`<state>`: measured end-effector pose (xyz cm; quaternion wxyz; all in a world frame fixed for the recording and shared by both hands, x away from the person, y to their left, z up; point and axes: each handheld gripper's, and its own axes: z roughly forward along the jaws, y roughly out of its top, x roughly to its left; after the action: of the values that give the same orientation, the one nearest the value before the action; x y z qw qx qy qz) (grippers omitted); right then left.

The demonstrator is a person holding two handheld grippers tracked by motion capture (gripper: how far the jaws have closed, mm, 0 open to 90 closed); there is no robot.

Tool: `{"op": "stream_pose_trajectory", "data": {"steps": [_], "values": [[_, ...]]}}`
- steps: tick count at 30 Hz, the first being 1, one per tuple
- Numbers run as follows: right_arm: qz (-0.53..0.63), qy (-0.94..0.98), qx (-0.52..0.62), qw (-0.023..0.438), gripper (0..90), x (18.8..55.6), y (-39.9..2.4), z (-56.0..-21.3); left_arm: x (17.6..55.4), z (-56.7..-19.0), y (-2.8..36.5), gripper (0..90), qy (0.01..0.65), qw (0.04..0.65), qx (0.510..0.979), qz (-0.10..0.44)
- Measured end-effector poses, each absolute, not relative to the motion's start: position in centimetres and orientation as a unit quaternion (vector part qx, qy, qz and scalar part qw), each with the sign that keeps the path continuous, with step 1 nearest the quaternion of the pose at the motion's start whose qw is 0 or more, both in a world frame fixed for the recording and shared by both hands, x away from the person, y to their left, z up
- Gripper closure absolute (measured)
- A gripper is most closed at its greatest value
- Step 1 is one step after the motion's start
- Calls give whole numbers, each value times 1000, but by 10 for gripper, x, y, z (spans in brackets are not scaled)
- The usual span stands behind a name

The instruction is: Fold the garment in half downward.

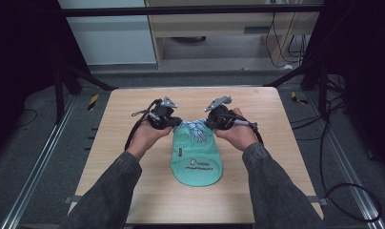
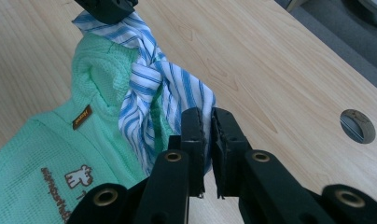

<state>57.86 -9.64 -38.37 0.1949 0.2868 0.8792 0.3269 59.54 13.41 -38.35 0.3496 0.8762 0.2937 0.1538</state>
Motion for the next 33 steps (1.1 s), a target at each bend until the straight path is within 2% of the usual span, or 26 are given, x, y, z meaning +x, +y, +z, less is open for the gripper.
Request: {"op": "stream_pose_trajectory", "data": {"steps": [18,33], "values": [[339,861,316,210,841,589,-115,-386,614,-374,106,854,273,331,885,181],[337,866,300,217,842,572,-118,-396,590,-380,105,852,254,337,885,195]]}}
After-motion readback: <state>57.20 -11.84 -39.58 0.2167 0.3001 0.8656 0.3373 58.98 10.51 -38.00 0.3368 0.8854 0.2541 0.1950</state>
